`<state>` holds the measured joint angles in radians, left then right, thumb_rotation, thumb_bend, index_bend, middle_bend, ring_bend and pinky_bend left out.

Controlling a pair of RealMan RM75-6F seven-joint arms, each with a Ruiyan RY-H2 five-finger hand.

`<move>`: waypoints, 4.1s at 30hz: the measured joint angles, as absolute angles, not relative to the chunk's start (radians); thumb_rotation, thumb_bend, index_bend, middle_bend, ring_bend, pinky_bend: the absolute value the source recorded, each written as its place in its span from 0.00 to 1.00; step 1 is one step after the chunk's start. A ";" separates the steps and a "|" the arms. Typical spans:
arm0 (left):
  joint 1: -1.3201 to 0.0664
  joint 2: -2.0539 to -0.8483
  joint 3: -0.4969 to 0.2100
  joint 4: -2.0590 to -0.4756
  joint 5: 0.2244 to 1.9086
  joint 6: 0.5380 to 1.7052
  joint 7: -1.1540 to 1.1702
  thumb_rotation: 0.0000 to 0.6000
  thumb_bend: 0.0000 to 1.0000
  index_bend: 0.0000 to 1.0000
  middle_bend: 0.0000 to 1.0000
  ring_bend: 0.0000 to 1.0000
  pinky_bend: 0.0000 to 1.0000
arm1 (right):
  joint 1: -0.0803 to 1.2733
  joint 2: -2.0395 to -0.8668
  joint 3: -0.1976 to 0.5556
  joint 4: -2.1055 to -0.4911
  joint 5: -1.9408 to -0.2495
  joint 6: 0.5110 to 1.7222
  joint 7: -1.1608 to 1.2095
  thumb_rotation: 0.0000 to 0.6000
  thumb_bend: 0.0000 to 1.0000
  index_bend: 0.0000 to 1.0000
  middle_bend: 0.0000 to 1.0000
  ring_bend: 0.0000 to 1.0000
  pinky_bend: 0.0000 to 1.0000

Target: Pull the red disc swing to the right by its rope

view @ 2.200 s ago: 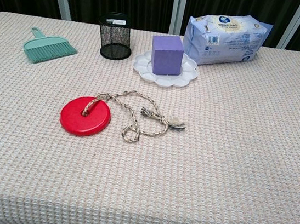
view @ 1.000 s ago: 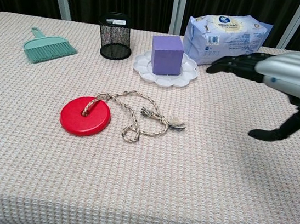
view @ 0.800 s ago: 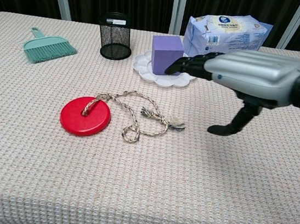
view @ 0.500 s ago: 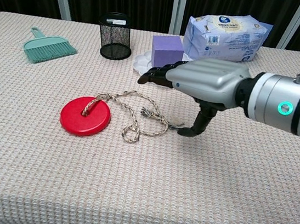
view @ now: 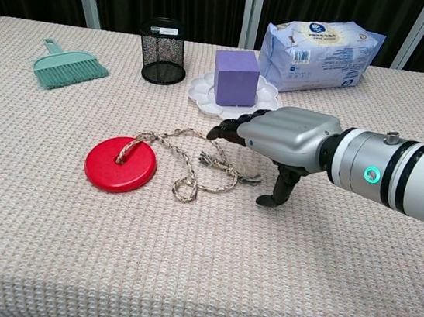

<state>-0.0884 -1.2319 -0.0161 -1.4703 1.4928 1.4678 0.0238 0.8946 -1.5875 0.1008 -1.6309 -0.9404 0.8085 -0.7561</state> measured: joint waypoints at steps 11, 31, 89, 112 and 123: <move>-0.083 -1.232 -0.017 -1.462 1.488 1.469 0.017 1.00 0.02 0.15 0.12 0.05 0.13 | 0.928 -1.630 0.090 -1.564 -0.957 0.795 -0.691 1.00 0.19 0.00 0.09 0.00 0.00; -0.075 -1.239 -0.017 -1.443 1.485 1.470 -0.001 1.00 0.02 0.15 0.12 0.05 0.13 | 0.937 -1.670 0.058 -1.510 -1.007 0.843 -0.658 1.00 0.25 0.22 0.30 0.00 0.00; -0.075 -1.248 -0.018 -1.436 1.484 1.460 0.002 1.00 0.02 0.15 0.12 0.05 0.13 | 0.836 -1.670 0.073 -1.481 -1.215 0.980 -0.532 1.00 0.46 0.82 0.82 0.27 0.00; -0.091 -1.237 -0.031 -1.474 1.481 1.452 0.045 1.00 0.02 0.15 0.12 0.05 0.13 | 0.634 -1.415 0.028 -1.514 -1.352 1.156 -0.273 1.00 0.51 0.98 0.91 0.33 0.00; -0.095 -1.230 -0.034 -1.498 1.485 1.459 0.068 1.00 0.02 0.15 0.12 0.05 0.13 | 0.526 -1.345 0.006 -1.405 -1.373 1.211 -0.116 1.00 0.52 0.99 0.91 0.33 0.00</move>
